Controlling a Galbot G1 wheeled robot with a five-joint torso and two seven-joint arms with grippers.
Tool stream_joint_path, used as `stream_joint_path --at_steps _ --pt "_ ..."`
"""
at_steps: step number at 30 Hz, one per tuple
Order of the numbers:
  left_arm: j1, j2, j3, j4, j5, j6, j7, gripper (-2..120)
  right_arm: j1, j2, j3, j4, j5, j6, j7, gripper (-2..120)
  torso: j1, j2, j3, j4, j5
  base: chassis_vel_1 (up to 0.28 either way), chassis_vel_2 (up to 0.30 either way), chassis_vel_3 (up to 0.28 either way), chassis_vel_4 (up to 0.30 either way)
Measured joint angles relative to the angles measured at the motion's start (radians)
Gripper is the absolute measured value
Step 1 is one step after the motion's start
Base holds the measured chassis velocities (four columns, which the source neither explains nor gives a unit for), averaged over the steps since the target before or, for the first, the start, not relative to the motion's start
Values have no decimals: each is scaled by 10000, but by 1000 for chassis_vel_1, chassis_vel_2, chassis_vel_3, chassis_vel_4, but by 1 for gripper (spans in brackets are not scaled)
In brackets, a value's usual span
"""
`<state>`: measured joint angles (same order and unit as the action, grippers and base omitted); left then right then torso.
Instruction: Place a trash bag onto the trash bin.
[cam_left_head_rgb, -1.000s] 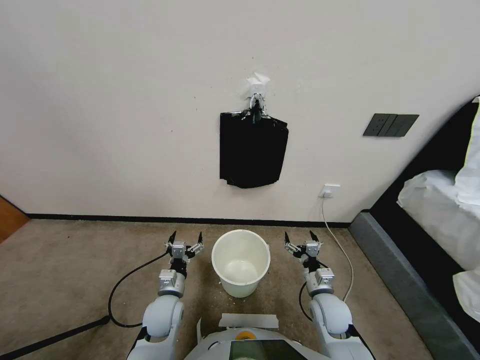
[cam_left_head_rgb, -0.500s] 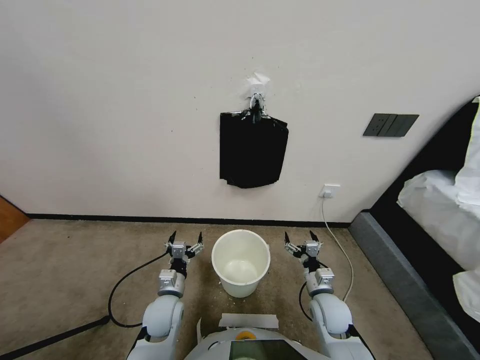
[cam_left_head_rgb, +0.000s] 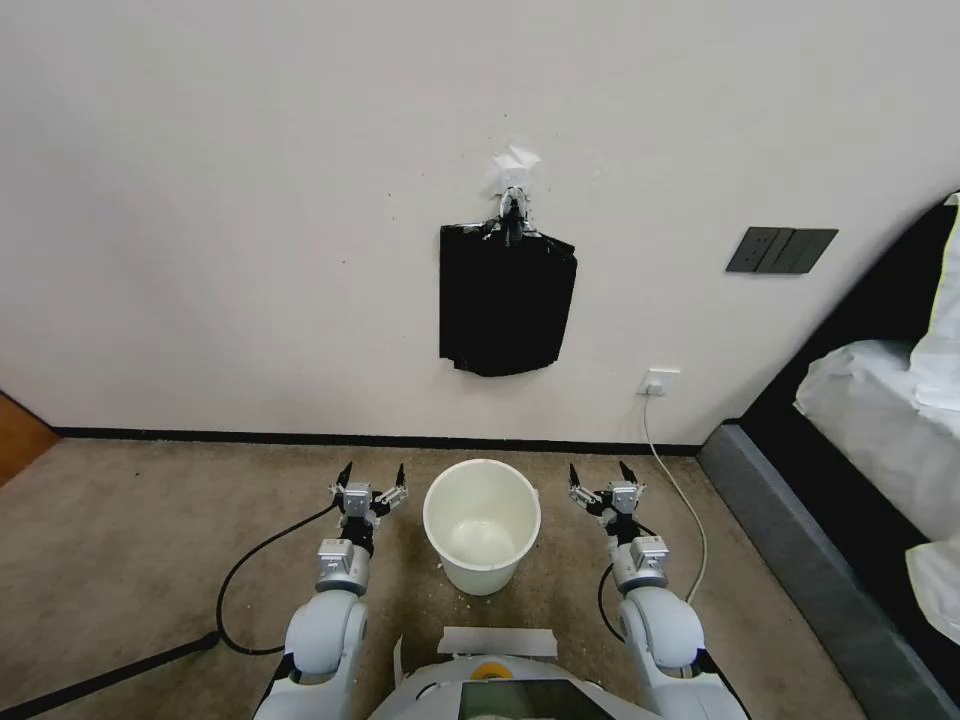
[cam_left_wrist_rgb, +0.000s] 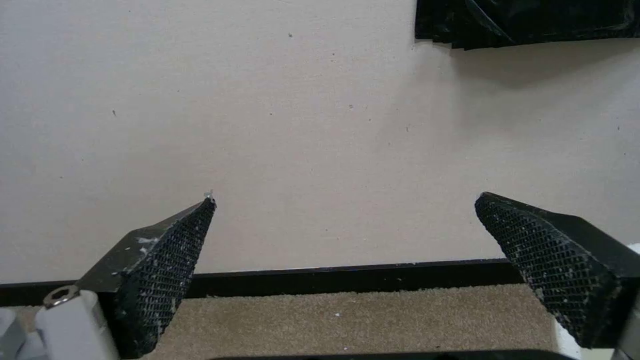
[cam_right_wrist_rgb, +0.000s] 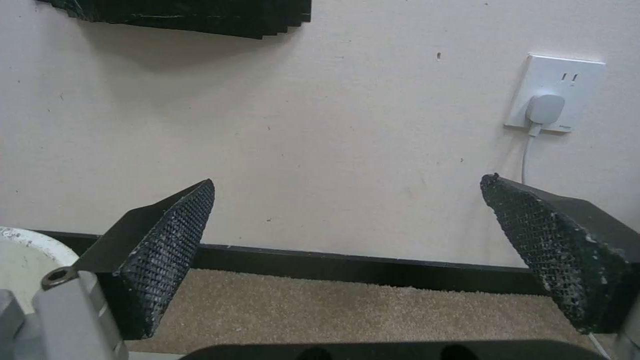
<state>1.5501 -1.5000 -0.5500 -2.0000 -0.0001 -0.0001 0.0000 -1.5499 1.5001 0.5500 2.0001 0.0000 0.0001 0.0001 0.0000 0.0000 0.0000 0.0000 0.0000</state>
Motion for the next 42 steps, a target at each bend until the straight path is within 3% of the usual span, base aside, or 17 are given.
stream_joint_path --at_steps 15,19,22,28,31,34,42 --pt "1 0 1 0 0 -6 -7 100 -19 -6 -1 6 0 22 20 100 0 0 0 1 0 0 0 0 0" --pt "31 31 18 14 -6 -184 -117 100 -443 -158 -50 218 -99 677 471 100 0 0 0 6 4 0 0 0 0" --pt "160 161 150 114 -72 -991 -569 100 -1281 -365 -177 535 -214 1657 1124 100 -1 1 -1 -7 0 0 0 0 0" --pt "293 285 255 206 -127 -1721 -940 100 -1397 -372 -317 516 -118 1814 1209 100 0 0 0 1 0 0 0 0 0" --pt "537 483 429 369 -232 -2916 -1488 100 -1380 -355 -390 405 -53 1817 1219 100 0 0 0 1 0 0 0 0 0" --pt "691 645 613 304 -406 -3240 -1388 100 -1315 -324 -430 312 -24 1841 1222 100 0 0 0 2 0 0 0 0 0" --pt "714 1019 801 285 -648 -3208 -1174 100 -1154 -357 -462 186 129 1931 1220 100 0 0 0 0 0 0 0 0 0"
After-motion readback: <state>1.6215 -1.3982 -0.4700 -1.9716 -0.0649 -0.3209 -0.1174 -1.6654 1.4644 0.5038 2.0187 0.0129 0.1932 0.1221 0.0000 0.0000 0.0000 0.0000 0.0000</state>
